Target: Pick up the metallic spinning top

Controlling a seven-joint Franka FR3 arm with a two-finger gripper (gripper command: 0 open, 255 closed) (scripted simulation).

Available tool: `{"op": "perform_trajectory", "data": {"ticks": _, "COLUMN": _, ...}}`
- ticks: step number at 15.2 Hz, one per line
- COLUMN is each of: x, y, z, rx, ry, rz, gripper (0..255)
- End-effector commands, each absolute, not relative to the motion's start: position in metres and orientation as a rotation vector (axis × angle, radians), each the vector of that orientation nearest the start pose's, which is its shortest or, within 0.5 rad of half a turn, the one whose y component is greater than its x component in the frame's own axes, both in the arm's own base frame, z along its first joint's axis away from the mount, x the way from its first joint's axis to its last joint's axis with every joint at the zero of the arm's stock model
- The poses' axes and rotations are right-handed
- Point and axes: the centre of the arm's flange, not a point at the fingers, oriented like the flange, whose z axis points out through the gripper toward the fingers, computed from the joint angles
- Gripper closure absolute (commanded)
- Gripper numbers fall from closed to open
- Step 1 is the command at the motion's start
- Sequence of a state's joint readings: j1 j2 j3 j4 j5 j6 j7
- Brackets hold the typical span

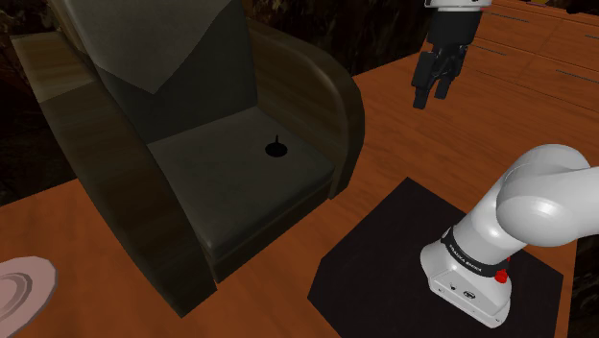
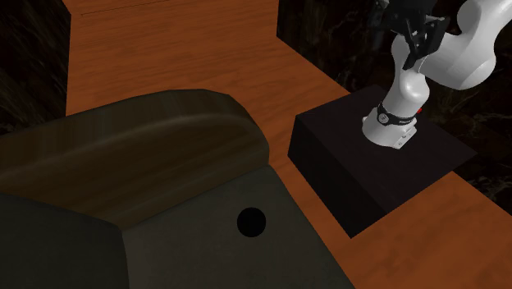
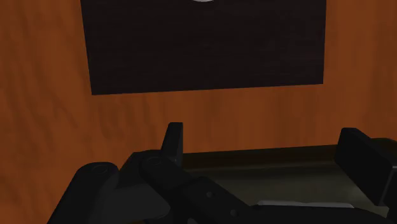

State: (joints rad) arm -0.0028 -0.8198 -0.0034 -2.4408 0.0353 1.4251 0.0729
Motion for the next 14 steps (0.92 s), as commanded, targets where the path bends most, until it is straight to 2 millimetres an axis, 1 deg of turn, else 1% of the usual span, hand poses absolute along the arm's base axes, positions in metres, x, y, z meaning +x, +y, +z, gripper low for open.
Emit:
{"op": "perform_trajectory", "data": {"ticks": 1, "x": 0.278, "y": 0.002, "z": 0.55, "rx": -3.093, "ry": 0.118, "rz": 0.306, "gripper": 0}}
{"op": "perform_trajectory", "data": {"ticks": 14, "x": 0.409, "y": 0.046, "z": 0.449, "rx": -3.204, "ry": -0.046, "rz": 0.265, "gripper": 0}}
